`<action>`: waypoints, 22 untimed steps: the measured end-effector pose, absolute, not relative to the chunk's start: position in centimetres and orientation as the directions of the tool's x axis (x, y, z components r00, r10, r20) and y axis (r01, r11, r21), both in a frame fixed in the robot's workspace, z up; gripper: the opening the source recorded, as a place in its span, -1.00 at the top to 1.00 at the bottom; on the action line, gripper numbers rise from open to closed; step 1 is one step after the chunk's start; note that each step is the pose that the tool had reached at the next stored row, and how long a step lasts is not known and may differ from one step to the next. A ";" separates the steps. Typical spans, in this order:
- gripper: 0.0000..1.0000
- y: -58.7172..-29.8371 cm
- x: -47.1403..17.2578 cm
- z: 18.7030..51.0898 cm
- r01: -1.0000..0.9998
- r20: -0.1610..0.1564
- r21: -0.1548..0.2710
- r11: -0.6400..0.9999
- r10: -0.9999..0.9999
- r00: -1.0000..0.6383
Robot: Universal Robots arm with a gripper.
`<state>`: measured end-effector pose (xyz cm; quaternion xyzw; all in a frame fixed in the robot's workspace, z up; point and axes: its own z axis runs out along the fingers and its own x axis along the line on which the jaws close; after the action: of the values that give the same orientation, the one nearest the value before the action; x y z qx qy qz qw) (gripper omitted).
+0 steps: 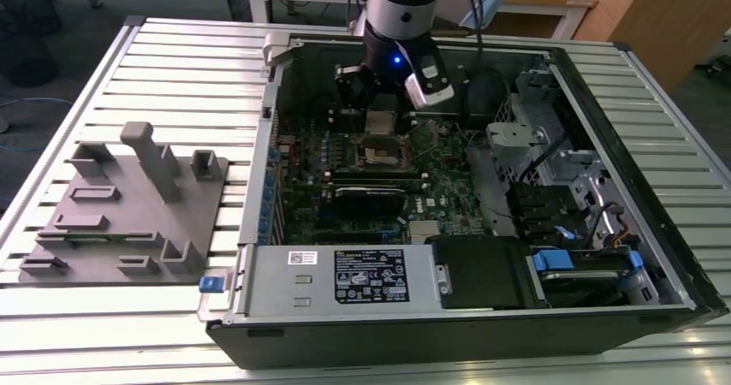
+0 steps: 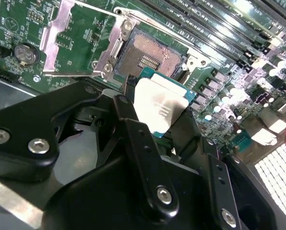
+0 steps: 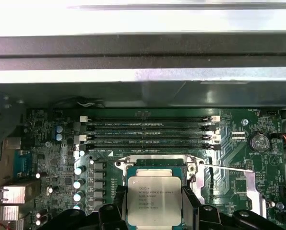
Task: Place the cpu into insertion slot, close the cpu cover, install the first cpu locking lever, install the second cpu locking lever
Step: 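Place the cpu into insertion slot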
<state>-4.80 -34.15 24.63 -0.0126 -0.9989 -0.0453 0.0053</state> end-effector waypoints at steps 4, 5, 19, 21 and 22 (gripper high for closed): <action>-0.08 -34.1 -4.8 24.5 0.026 0.012 0.090 0.996 0.025 -1.000; -0.08 -34.1 -4.8 24.5 0.026 0.012 0.090 0.996 0.025 -1.000; -0.08 -34.1 -4.8 24.2 0.170 0.012 0.090 0.981 0.170 -0.985; -0.08 -34.1 -4.8 24.2 0.170 0.012 0.090 0.981 0.170 -0.985; -0.08 -34.1 -4.8 24.2 0.170 0.012 0.090 0.981 0.170 -0.985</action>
<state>-4.80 -34.14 24.24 -0.0856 -0.9953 -0.0455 0.0020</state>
